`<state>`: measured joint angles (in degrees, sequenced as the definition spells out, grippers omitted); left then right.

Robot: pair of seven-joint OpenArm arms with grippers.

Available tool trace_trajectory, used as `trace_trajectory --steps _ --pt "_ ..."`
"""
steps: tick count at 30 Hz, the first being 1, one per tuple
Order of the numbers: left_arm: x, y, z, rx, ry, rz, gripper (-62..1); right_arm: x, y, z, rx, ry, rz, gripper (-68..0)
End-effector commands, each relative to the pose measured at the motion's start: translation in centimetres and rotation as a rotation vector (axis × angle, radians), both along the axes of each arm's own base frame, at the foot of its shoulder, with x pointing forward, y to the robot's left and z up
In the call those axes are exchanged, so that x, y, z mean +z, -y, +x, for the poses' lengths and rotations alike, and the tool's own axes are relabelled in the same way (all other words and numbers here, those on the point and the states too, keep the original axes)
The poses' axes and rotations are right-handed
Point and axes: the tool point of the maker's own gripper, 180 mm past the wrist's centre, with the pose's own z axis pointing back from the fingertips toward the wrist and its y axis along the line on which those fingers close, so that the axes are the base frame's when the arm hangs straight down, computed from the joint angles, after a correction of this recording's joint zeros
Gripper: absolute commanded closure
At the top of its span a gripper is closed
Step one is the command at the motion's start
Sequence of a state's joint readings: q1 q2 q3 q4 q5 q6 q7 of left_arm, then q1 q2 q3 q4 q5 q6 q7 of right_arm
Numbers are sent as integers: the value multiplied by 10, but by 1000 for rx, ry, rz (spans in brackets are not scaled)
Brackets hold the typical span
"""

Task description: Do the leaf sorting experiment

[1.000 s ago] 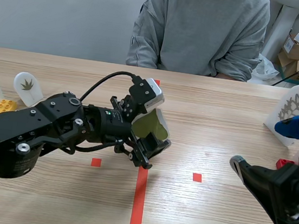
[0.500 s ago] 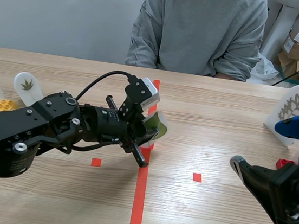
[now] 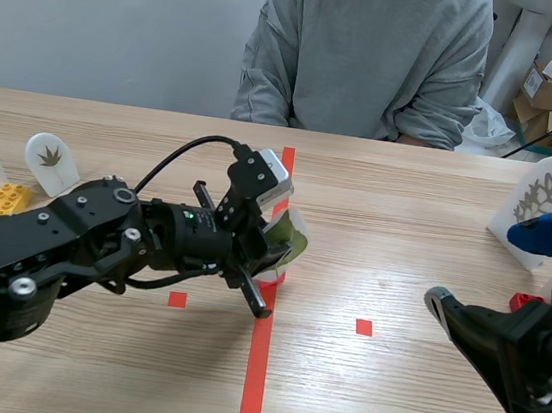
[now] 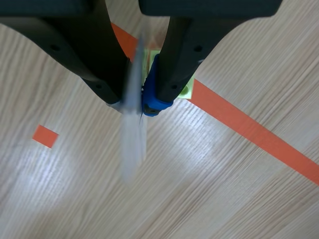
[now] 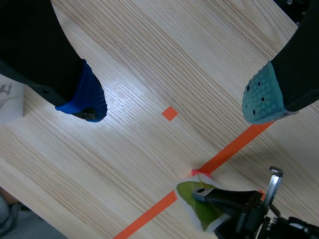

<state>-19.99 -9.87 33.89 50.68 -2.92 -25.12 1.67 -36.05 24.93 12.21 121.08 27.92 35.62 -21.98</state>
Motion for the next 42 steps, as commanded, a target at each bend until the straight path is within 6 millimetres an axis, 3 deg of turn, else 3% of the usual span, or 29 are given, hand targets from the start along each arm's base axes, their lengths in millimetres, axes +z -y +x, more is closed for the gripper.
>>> trace_trajectory --steps 1,6,12,26,30,35,42 --pt "14 -6 -4 24 26 -45 -38 6 2 5 -6 23 9 -553" --pt "43 -34 -19 137 51 -134 -38 6 2 5 -6 23 9 -553" --pt "70 -81 -27 312 81 -204 -38 6 2 5 -6 23 9 -553" --pt "57 -255 -7 810 152 -81 -38 6 2 5 -6 23 9 -553" --pt "49 -293 -2 889 150 -44 -38 6 2 5 -6 23 9 -553" --pt "43 -322 7 934 150 -19 -38 6 2 5 -6 23 9 -553" --pt "36 -336 15 981 141 -23 -38 6 2 5 -6 23 9 -553"
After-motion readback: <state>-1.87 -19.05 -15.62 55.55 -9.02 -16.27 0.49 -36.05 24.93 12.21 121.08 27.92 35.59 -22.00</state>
